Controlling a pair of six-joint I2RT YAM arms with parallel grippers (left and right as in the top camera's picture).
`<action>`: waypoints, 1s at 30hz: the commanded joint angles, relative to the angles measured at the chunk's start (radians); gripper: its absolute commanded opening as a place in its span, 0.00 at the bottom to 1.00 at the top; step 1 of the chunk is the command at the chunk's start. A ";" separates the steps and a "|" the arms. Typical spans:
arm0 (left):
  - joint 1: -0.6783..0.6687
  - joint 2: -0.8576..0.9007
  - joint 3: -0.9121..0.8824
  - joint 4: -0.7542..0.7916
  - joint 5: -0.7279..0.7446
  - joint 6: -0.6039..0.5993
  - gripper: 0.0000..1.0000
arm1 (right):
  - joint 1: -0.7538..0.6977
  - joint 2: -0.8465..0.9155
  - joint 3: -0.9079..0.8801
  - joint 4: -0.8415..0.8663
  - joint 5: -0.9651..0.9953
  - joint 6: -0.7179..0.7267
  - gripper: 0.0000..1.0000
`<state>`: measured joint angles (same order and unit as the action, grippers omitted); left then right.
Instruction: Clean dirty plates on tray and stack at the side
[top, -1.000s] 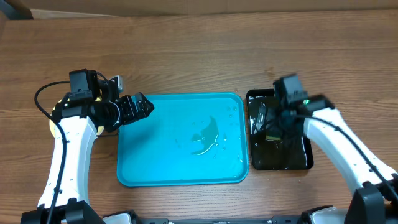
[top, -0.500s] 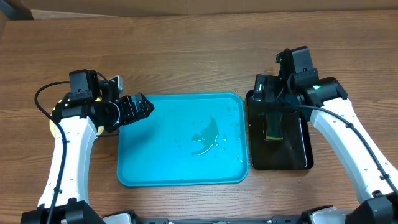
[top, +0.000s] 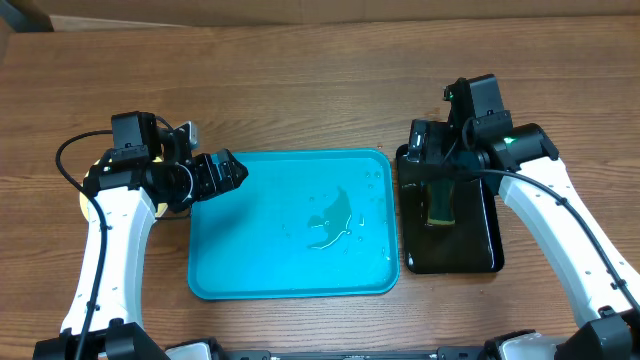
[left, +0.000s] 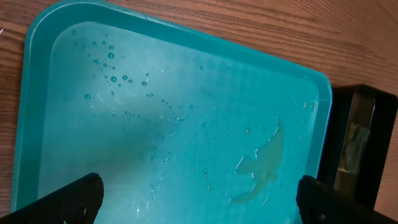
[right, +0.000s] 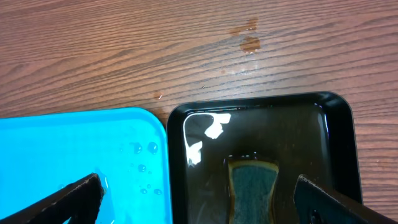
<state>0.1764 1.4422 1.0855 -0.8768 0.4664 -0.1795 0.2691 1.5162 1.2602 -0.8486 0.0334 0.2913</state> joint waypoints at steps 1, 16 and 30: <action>-0.002 0.005 0.016 -0.002 -0.003 0.022 1.00 | 0.004 -0.084 0.011 0.006 0.010 -0.004 1.00; -0.002 0.005 0.016 -0.002 -0.003 0.022 1.00 | 0.003 -0.675 0.011 0.001 0.010 -0.005 1.00; -0.002 0.005 0.016 -0.002 -0.003 0.022 1.00 | -0.047 -1.157 -0.159 0.112 0.071 -0.147 1.00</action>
<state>0.1764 1.4422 1.0855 -0.8768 0.4664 -0.1795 0.2554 0.4217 1.1946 -0.7811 0.0872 0.1867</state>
